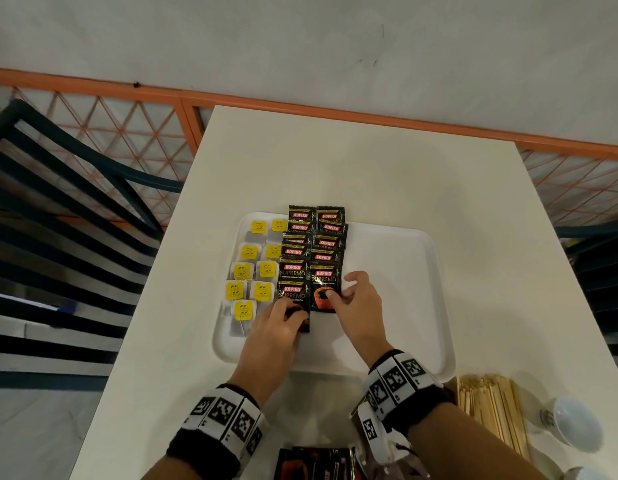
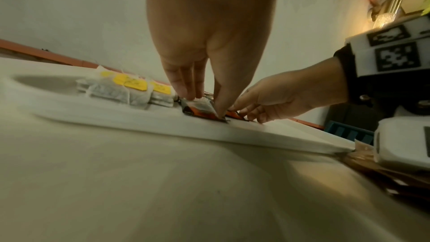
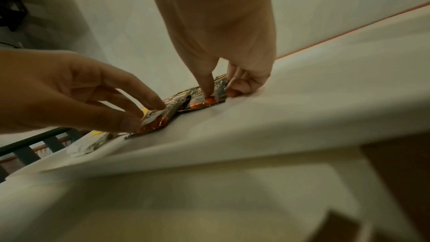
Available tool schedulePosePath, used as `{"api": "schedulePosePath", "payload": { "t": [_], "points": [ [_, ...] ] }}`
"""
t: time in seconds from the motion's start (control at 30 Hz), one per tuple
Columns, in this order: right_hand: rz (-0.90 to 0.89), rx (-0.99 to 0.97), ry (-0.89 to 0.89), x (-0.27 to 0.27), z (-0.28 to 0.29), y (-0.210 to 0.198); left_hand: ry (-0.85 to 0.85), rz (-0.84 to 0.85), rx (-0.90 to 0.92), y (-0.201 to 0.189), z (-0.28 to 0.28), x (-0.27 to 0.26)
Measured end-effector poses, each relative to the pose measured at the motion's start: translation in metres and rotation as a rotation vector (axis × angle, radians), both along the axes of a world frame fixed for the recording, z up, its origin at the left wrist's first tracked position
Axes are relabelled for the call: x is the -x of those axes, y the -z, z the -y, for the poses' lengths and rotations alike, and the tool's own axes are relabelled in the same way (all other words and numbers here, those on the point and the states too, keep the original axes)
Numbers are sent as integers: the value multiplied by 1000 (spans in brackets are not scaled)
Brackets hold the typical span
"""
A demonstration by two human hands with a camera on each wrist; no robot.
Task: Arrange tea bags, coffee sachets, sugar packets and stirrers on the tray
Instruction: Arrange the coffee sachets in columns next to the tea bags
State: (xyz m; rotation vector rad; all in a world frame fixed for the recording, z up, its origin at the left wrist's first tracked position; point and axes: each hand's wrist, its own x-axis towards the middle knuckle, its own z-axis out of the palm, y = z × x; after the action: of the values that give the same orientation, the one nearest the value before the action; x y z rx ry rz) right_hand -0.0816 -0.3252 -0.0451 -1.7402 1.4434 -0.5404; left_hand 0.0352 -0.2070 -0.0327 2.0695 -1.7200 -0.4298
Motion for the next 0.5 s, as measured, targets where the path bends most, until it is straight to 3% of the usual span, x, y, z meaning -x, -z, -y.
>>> {"api": "schedulePosePath", "payload": {
  "t": [0.2,0.33,0.5],
  "points": [
    [-31,10,-43,16,-7,-26,12,-142,44,-21,-32,1],
    [-92,10,-250,50,-25,-56,166,-252,-292,-37,-71,14],
    [-295,-48,-675,94,-68,-66,304,-98,-586,-30,-102,47]
  ]
}}
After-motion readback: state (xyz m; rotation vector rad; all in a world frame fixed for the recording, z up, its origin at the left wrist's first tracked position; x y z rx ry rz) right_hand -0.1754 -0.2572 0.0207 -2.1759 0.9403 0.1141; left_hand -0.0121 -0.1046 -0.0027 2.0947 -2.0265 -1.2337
